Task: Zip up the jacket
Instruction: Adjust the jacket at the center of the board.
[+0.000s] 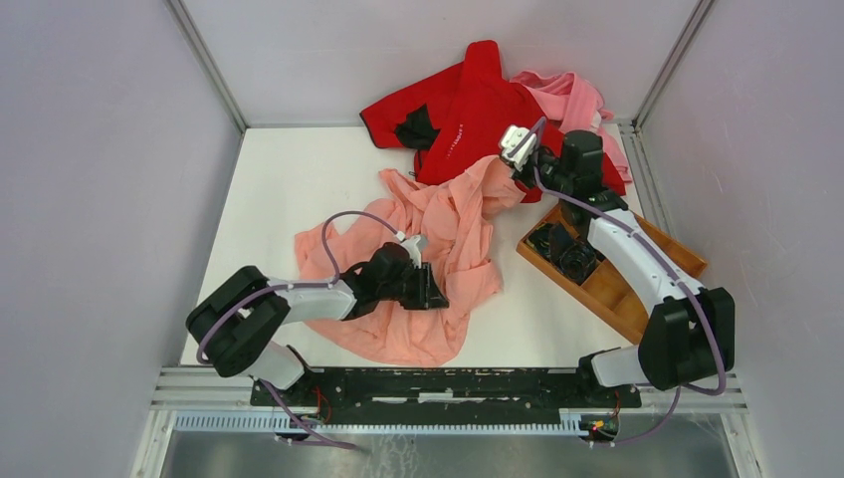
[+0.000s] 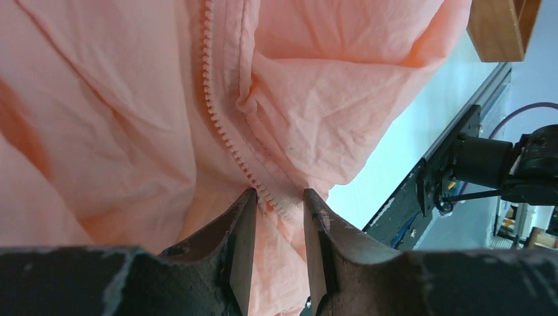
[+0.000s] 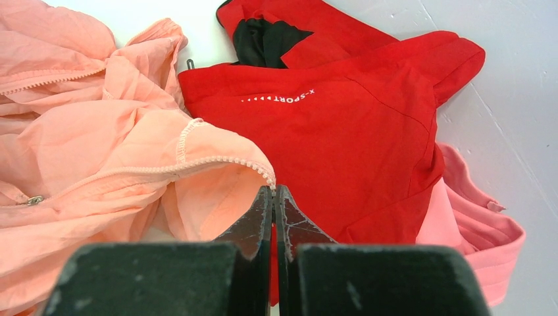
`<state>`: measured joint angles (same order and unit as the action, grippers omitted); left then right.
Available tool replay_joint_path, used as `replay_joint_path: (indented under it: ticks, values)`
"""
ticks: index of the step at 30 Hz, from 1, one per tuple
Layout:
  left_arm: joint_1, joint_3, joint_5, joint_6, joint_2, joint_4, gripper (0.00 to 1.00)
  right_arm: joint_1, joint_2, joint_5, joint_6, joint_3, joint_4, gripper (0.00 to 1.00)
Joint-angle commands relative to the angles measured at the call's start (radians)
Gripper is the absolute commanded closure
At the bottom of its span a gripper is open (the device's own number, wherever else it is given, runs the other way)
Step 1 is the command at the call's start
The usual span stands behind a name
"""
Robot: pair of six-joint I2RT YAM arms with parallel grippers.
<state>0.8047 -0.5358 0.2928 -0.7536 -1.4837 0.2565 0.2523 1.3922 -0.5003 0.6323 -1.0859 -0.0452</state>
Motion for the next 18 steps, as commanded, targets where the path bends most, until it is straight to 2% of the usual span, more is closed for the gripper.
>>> replay_joint_path:
  ticks: [1, 11, 18]
  values:
    - [0.003, -0.021, 0.053, -0.056, -0.041, 0.111, 0.61, -0.008, -0.038, -0.02, -0.019, 0.004, -0.042, 1.0]
    - [0.004, -0.028, 0.076, -0.081, -0.089, 0.171, 0.62, -0.01, -0.047, -0.038, -0.028, 0.022, -0.038, 1.0]
    - [0.004, -0.047, 0.044, -0.006, -0.021, 0.056, 0.52, -0.012, -0.075, -0.047, -0.023, 0.059, -0.04, 1.0]
